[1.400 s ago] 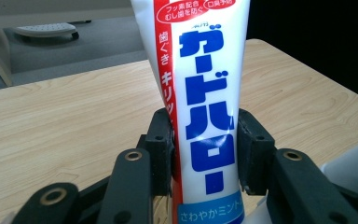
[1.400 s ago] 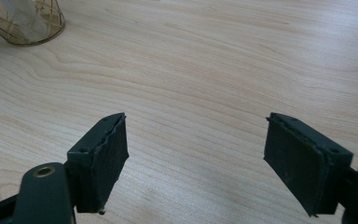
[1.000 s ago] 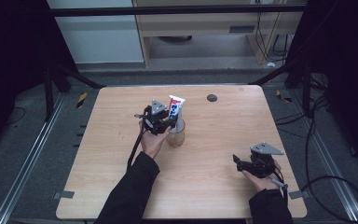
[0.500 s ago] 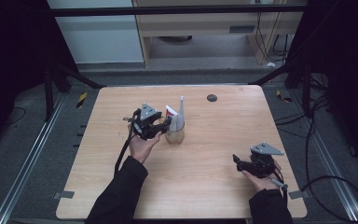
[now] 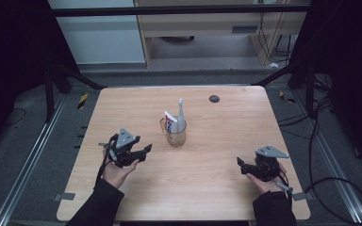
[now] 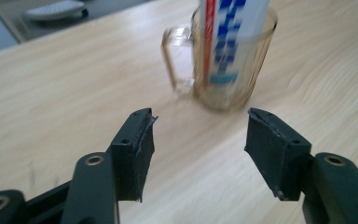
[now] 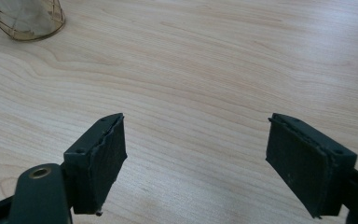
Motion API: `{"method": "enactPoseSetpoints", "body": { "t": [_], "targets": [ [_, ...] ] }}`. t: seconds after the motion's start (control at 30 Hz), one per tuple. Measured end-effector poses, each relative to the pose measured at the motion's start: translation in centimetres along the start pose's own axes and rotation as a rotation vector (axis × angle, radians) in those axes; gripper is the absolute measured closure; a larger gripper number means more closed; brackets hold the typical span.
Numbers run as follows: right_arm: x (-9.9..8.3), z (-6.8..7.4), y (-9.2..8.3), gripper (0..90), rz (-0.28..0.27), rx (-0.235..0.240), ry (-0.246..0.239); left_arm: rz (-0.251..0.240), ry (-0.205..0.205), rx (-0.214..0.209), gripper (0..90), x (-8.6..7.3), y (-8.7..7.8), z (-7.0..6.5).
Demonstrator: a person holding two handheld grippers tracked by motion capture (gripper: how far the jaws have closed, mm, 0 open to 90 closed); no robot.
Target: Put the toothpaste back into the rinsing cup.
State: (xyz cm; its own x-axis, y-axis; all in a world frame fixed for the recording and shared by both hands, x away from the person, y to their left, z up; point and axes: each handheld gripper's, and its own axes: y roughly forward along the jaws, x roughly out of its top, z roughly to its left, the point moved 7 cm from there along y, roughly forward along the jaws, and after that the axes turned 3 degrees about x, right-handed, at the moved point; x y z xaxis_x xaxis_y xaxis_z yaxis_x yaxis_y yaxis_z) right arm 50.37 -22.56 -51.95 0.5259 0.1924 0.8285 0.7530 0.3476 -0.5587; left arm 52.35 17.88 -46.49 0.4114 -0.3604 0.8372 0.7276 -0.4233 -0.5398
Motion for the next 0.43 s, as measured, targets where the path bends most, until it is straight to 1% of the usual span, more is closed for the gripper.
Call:
{"method": "enactPoseSetpoints", "body": {
  "t": [0.07, 0.13, 0.17, 0.2, 0.23, 0.27, 0.33, 0.37, 0.4, 0.43],
  "targets": [
    [-0.1, 0.0, -0.1, 19.5, 0.000, -0.001, 0.003, 0.020, -0.022, 0.006, 39.2, -1.5, -0.8, 0.6],
    [-0.1, -0.1, -0.2, 18.8, 0.002, -0.004, 0.005, 0.032, -0.033, 0.016, 38.1, -2.7, -1.2, 1.0],
    [-0.1, -0.1, -0.2, 18.5, 0.002, -0.002, 0.008, 0.046, -0.035, 0.024, 37.5, -3.4, -1.4, 1.3],
    [-0.1, -0.1, -0.2, 18.5, 0.002, -0.002, 0.008, 0.046, -0.035, 0.024, 36.9, -3.4, -1.4, 1.3],
    [-0.2, -0.3, -0.3, 17.1, 0.002, -0.012, 0.008, 0.067, -0.058, 0.033, 36.3, -4.7, -1.7, 2.0],
    [-0.2, -0.3, -0.3, 16.4, 0.004, -0.011, 0.010, 0.080, -0.071, 0.037, 35.8, -5.3, -1.7, 2.3],
    [-0.3, -0.5, -0.3, 15.5, 0.008, -0.015, 0.014, 0.100, -0.087, 0.062, 34.1, -6.2, -1.9, 3.2],
    [-0.3, -0.5, -0.3, 15.4, 0.009, -0.016, 0.015, 0.104, -0.093, 0.085, 33.7, -6.7, -2.0, 3.8],
    [-0.3, -0.5, -0.4, 15.3, 0.009, -0.019, 0.012, 0.116, -0.093, 0.099, 33.0, -7.1, -2.0, 4.1],
    [-0.3, -0.5, -0.4, 15.3, 0.009, -0.019, 0.012, 0.116, -0.093, 0.099, 32.6, -7.1, -2.0, 4.1]
  ]
}}
